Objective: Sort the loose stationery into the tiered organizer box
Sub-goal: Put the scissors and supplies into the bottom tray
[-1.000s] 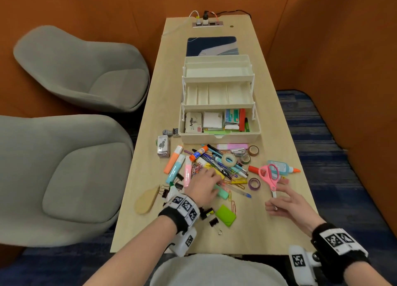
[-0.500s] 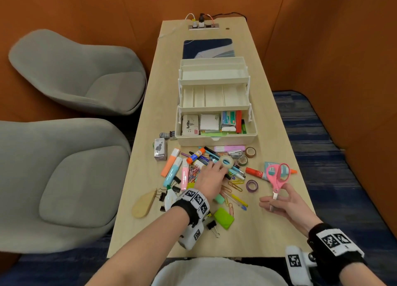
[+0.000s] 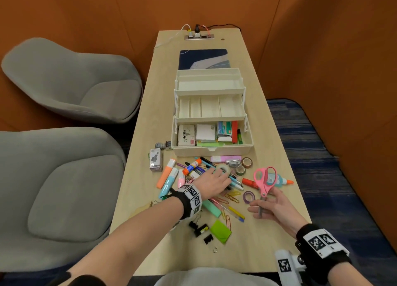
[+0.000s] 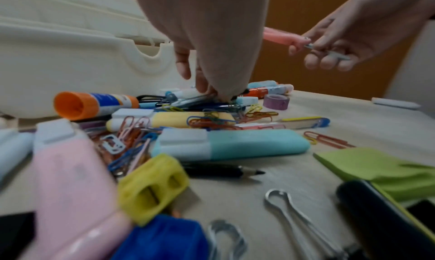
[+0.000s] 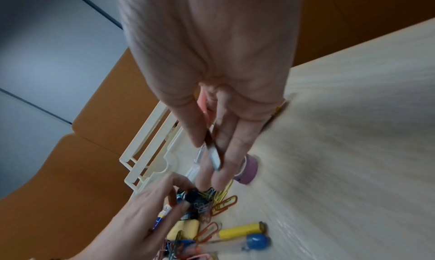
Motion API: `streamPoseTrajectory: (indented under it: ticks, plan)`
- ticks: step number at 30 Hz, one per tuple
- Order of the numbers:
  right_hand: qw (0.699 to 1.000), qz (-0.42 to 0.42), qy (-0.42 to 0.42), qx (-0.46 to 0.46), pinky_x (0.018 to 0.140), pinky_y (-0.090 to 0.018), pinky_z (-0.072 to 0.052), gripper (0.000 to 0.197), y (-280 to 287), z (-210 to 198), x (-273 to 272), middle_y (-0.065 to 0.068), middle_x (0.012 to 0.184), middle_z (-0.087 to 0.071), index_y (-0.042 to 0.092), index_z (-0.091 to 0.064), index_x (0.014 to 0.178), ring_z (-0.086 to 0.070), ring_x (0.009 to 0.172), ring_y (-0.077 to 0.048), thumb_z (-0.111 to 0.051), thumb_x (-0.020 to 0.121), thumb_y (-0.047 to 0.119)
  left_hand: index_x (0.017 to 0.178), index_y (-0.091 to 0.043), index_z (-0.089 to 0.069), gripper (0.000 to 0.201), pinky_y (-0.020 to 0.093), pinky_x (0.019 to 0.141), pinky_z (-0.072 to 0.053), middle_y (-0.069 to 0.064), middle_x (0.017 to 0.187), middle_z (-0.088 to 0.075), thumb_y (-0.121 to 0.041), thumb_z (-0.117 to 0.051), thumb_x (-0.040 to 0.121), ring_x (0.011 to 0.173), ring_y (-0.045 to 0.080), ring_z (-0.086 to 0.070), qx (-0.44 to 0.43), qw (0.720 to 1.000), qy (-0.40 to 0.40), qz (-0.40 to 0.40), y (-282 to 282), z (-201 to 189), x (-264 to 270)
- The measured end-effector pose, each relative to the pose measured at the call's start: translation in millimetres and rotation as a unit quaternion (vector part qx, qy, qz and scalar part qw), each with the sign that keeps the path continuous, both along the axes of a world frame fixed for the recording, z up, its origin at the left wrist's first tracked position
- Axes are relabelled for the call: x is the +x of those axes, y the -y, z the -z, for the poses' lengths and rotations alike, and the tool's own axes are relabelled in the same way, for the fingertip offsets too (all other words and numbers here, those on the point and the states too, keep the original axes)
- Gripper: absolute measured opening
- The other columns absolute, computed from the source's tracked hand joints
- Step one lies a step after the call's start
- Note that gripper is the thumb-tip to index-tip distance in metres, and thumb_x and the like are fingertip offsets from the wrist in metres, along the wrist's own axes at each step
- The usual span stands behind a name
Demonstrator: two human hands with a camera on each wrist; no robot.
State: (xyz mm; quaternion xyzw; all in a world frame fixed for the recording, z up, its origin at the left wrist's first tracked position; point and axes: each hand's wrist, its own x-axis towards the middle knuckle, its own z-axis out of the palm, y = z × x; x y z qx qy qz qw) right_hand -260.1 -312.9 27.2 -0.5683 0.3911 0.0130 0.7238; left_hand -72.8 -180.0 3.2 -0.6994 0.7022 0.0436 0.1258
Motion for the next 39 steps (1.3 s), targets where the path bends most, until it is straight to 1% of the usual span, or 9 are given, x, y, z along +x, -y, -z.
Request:
streamPoseTrajectory:
  ticks: [5,9,13,15,16,20,26,32,39]
  plan:
    - [1.0,-0.006,-0.005,-0.018,0.07,-0.041,-0.06,0.032,5,1,8,-0.026,0.103,-0.066,0.008,-0.048,0.121,-0.07,0.085,-0.039,-0.055,0.091,0.0,0.12,-0.009,-0.055,0.041,0.027,0.073,-0.046,0.004,0.102,-0.061,-0.009,-0.031,0.087,0.088,0.018,-0.056,-0.156,0.983,-0.094,0.01,-6,-9,16]
    - [0.999,-0.018,-0.01,-0.026,0.071,-0.045,-0.059,0.028,11,-1,13,-0.033,0.104,-0.061,0.006,-0.052,0.115,-0.068,0.09,-0.04,-0.058,0.089,0.001,0.12,-0.005,-0.054,0.029,0.027,0.076,-0.051,0.009,0.106,-0.062,-0.012,-0.045,0.093,0.09,0.019,-0.058,-0.286,0.932,-0.21,-0.074,16,-45,26]
    - [0.998,-0.025,-0.017,-0.056,0.07,-0.042,-0.058,0.024,17,-6,16,-0.022,0.087,-0.061,0.004,-0.055,0.111,-0.064,0.08,-0.029,-0.06,0.088,0.002,0.105,-0.009,-0.055,0.017,0.016,0.072,-0.05,0.001,0.095,-0.062,-0.009,-0.057,0.089,0.078,0.009,-0.058,-0.429,0.793,-0.368,-0.228,50,-79,43]
    - [0.998,-0.015,-0.019,-0.055,0.068,-0.04,-0.057,0.022,20,-9,19,-0.013,0.078,-0.06,0.007,-0.056,0.108,-0.062,0.075,-0.025,-0.061,0.087,0.003,0.096,-0.012,-0.054,0.015,0.019,0.068,-0.052,0.0,0.086,-0.063,-0.007,-0.063,0.084,0.074,0.011,-0.06,-0.453,0.711,-0.437,-0.314,70,-80,53]
    - [0.998,-0.012,-0.024,-0.05,0.069,-0.042,-0.057,0.022,22,-11,20,-0.013,0.078,-0.06,0.008,-0.055,0.107,-0.062,0.075,-0.025,-0.061,0.087,0.003,0.093,-0.012,-0.054,0.015,0.024,0.069,-0.054,0.001,0.084,-0.064,-0.007,-0.065,0.083,0.074,0.013,-0.061,-0.441,0.698,-0.449,-0.341,79,-74,58]
    - [0.998,-0.003,-0.047,-0.028,0.076,-0.046,-0.058,0.023,33,-15,22,-0.019,0.086,-0.057,0.01,-0.054,0.108,-0.062,0.082,-0.03,-0.063,0.087,0.008,0.094,-0.01,-0.057,0.013,0.039,0.076,-0.055,0.005,0.089,-0.069,-0.009,-0.065,0.083,0.081,0.02,-0.065,-0.321,0.808,-0.399,-0.29,102,-39,68]
    - [0.998,0.0,-0.055,-0.029,0.067,-0.04,-0.059,0.026,47,-21,24,-0.021,0.083,-0.058,0.008,-0.057,0.107,-0.068,0.074,-0.027,-0.068,0.083,0.006,0.112,-0.01,-0.05,0.026,0.036,0.076,-0.051,0.009,0.104,-0.058,-0.003,-0.054,0.088,0.085,0.024,-0.057,-0.139,0.962,-0.194,-0.136,123,-25,76]
    - [0.994,-0.037,-0.069,-0.081,0.039,-0.024,-0.037,0.022,54,-23,31,-0.016,0.066,-0.052,0.001,-0.056,0.101,-0.049,0.044,-0.013,-0.068,0.083,0.006,0.117,-0.004,-0.048,0.032,0.037,0.075,-0.051,0.015,0.099,-0.055,0.005,-0.055,0.087,0.084,0.027,-0.055,-0.075,0.993,-0.087,-0.037,148,-32,82]
    - [0.994,-0.016,-0.063,-0.09,0.036,-0.022,-0.029,0.014,60,-26,43,-0.015,0.07,-0.06,0.004,-0.057,0.101,-0.041,0.039,-0.012,-0.061,0.089,0.009,0.122,-0.003,-0.049,0.034,0.035,0.068,-0.048,0.014,0.097,-0.056,0.004,-0.051,0.089,0.084,0.027,-0.056,-0.055,0.997,-0.056,0.026,154,-38,86]
